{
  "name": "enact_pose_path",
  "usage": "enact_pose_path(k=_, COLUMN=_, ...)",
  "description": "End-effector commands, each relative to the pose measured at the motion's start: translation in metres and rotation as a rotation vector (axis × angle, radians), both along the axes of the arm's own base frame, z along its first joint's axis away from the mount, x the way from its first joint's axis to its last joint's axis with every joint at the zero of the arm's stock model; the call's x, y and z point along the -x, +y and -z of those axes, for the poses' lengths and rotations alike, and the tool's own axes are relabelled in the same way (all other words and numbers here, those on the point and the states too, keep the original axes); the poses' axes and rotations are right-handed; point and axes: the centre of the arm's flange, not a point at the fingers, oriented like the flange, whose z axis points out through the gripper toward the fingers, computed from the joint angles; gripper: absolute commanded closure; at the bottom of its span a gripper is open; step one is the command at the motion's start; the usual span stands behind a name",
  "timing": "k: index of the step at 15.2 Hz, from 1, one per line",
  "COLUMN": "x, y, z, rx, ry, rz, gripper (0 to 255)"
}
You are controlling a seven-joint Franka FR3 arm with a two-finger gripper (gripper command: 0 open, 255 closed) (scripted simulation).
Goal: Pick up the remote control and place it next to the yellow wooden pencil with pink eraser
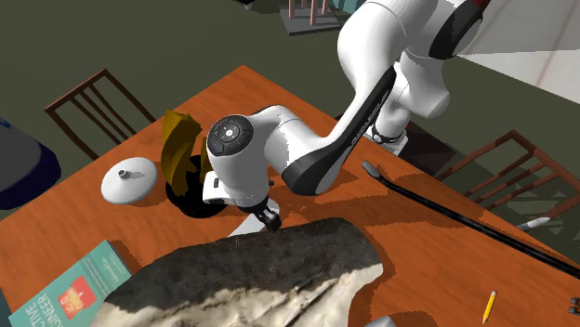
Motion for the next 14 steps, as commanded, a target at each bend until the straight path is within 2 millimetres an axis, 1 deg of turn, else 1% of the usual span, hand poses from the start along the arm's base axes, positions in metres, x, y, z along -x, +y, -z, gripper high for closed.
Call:
enact_pose_path(k=1, x=-0.0005, y=0.0016, z=0.0222, rx=-0.001, ry=0.009, rz=-0.002, gripper=0)
enact_pose_path(k=9, x=-0.0005, y=0.0016, z=0.0222, rx=-0.001, ry=0.009, rz=-0.002, gripper=0)
enact_pose_path(k=10, x=0.0011, y=0.0034, z=0.0239, rx=-0.001, ry=0.008, rz=-0.002, gripper=255)
enact_pose_path(k=11, x=-0.0008, y=0.0039, z=0.0214, rx=-0.001, ry=0.008, rz=-0.002, gripper=255)
enact_pose_path(k=12, x=-0.0024, y=-0.0008, z=0.0192, rx=-0.001, ry=0.008, rz=-0.002, gripper=255)
enact_pose_path(k=14, x=-0.0036, y=-0.0035, z=0.017, rx=-0.001, ry=0.008, rz=-0.003, gripper=255)
